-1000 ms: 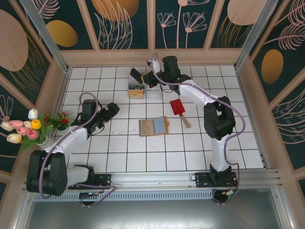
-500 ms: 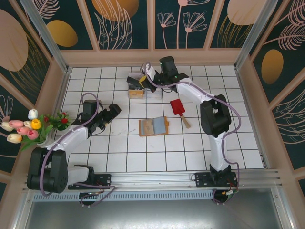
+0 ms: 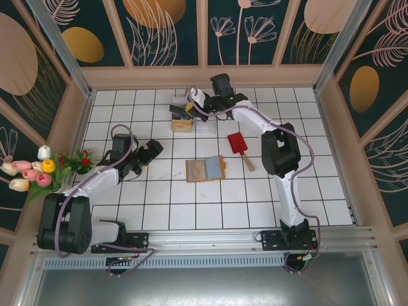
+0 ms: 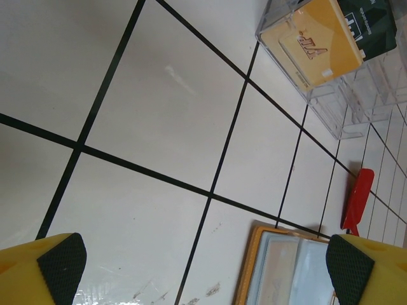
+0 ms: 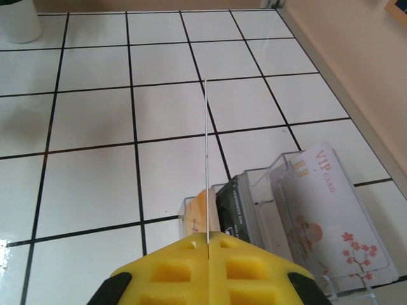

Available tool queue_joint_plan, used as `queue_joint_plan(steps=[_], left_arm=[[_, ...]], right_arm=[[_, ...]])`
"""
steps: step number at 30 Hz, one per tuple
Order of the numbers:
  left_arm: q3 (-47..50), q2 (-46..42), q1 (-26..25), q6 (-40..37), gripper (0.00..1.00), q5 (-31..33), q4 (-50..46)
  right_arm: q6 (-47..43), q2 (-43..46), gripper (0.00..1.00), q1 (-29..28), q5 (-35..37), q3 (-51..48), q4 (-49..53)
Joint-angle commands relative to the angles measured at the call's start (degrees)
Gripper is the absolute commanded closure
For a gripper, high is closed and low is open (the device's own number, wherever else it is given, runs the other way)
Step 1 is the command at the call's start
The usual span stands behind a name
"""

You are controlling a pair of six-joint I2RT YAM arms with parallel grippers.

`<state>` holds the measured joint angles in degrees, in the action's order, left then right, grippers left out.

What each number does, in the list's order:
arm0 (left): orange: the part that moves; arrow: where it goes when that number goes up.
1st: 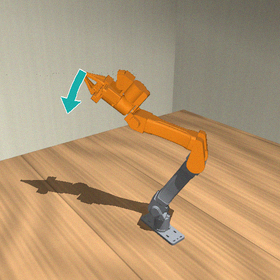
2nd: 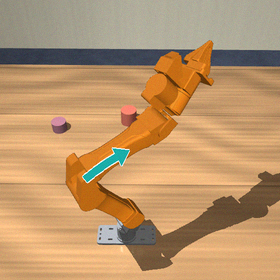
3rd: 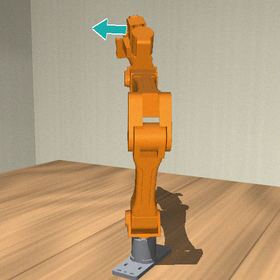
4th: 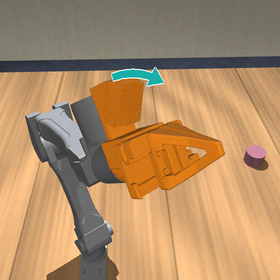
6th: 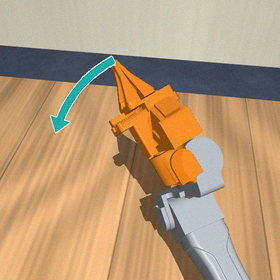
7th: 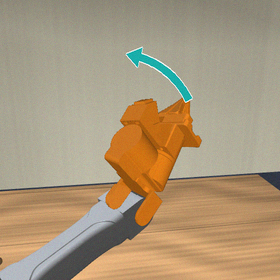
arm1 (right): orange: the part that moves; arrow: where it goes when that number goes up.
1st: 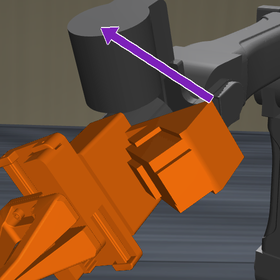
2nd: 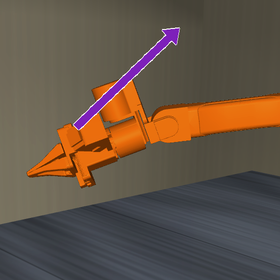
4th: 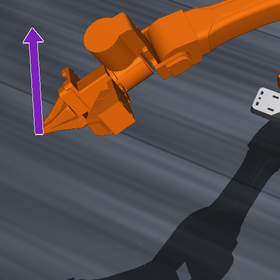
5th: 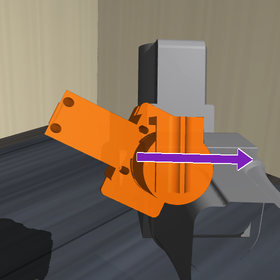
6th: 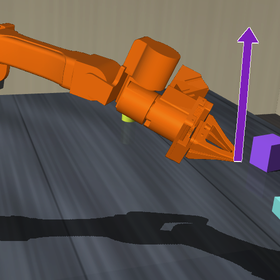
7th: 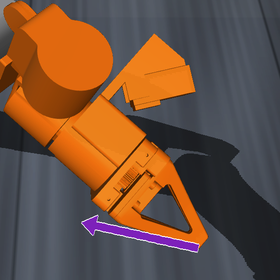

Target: Take the credit cards out of the card holder

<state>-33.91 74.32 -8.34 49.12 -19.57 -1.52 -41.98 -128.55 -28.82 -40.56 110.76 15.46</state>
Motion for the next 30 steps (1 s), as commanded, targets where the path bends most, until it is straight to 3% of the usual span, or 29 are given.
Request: queue_joint_plan(steps=[1,30], left_arm=[[-0.8,0.5,0.4,0.2,0.01,-1.6,0.7],[0.5,0.5,0.4,1.0,0.02,-3.7,1.5]], right_arm=[[-2.3,-1.4,1.0,1.2,-1.4,2.0,1.7],[-11.4,-10.0,1.0,1.7,-0.5,10.4,6.3]])
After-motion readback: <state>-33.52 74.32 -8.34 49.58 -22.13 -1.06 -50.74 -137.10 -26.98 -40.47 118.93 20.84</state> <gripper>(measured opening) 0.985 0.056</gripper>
